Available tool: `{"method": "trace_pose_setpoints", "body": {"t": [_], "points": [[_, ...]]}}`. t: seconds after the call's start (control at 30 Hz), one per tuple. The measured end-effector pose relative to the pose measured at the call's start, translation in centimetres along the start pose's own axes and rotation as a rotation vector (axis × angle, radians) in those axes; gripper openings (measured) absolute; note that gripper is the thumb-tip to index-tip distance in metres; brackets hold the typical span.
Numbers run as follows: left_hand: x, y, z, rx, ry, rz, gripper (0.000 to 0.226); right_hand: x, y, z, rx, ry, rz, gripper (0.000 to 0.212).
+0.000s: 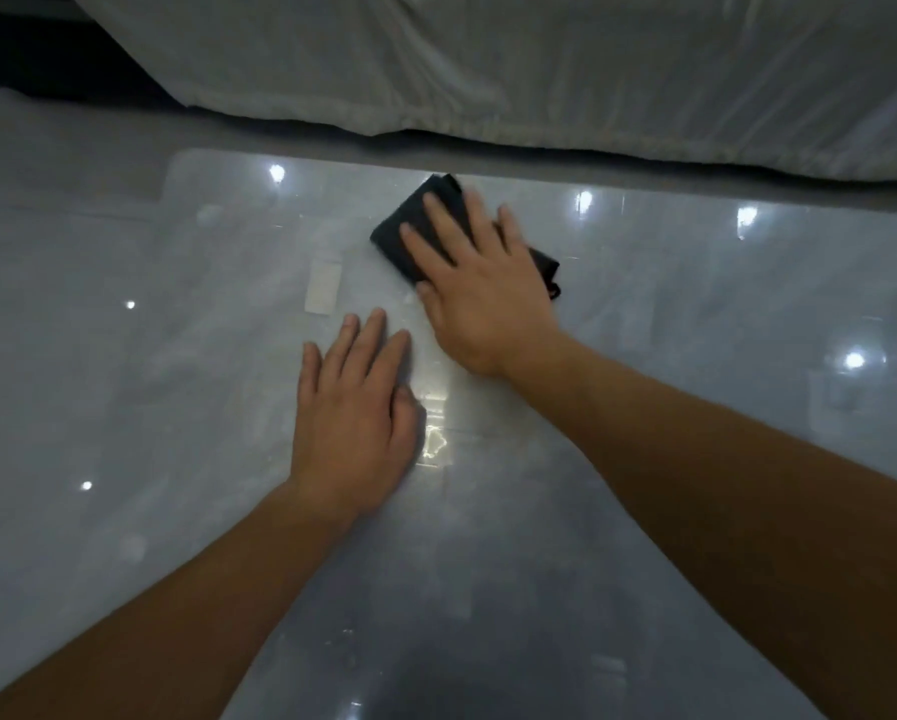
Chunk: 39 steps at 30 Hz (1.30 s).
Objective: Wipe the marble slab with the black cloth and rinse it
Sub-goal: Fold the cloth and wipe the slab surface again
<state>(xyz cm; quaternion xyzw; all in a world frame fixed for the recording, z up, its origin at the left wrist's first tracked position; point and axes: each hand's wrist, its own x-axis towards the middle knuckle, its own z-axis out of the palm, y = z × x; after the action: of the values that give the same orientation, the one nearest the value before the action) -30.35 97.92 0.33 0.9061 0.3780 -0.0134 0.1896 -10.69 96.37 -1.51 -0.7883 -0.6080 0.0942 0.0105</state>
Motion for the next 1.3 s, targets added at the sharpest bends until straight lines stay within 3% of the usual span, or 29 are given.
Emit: {"method": "trace_pose_setpoints", "body": {"t": [0.07,0.13,0.23,0.33,0.47,0.57,0.63,0.73,0.83,0.9,1.0,1.07,1.17,1.3], "points": [[-0.6,-1.6,-0.6,-0.074,0.015,0.027,0.058,-1.4,0.7,0.1,-0.008,-0.023,-0.082,0.058],[-1.4,-4.2,-1.3,-0.021,0.059,0.006,0.058,-3.3,2.7,0.0,-0.003,-0.048,-0.048,0.059],[-1.7,-8.8,-2.7,0.123,0.050,-0.159,0.065,-2.8,4.3,-0.5,0.030,-0.026,0.216,0.061],[-1.5,-11.7,-3.2,0.173,-0.026,-0.226,0.067,2.1,-1.0,-0.5,0.057,0.024,0.386,0.062],[-2.0,-12.6,-2.8,0.159,-0.038,-0.208,0.066,6.7,-11.3,0.6,0.018,-0.010,-0.045,0.060],[-2.1,-12.8,-2.9,0.128,-0.032,-0.201,0.065,5.7,-10.5,0.8,-0.002,-0.049,-0.108,0.059],[-2.1,-12.8,-2.9,0.117,-0.028,-0.198,0.064,3.5,-6.9,0.4,0.003,-0.045,0.012,0.061],[-2.0,-12.9,-2.7,0.117,-0.025,-0.198,0.063,0.4,-1.9,-0.7,0.034,-0.050,0.333,0.066],[-2.0,-13.0,-2.7,0.148,-0.029,-0.191,0.062,1.6,-2.8,-1.0,0.060,-0.030,0.506,0.066],[-2.0,-12.9,-2.7,0.152,-0.033,-0.192,0.062,4.8,-5.9,-0.7,0.055,-0.002,0.419,0.063],[-2.0,-12.9,-2.8,0.133,-0.034,-0.198,0.062,10.1,-11.2,-0.2,0.026,-0.039,0.087,0.060],[-1.9,-12.8,-2.9,0.126,-0.055,-0.201,0.063,11.5,-12.8,-0.1,0.008,-0.062,-0.007,0.059],[-1.7,-11.9,-3.6,0.131,-0.086,-0.258,0.067,9.8,-11.5,0.0,0.027,-0.053,-0.009,0.058],[-0.1,-6.9,-3.8,0.063,-0.076,-0.253,0.071,4.2,-5.5,0.0,0.080,-0.026,0.183,0.059]]}}
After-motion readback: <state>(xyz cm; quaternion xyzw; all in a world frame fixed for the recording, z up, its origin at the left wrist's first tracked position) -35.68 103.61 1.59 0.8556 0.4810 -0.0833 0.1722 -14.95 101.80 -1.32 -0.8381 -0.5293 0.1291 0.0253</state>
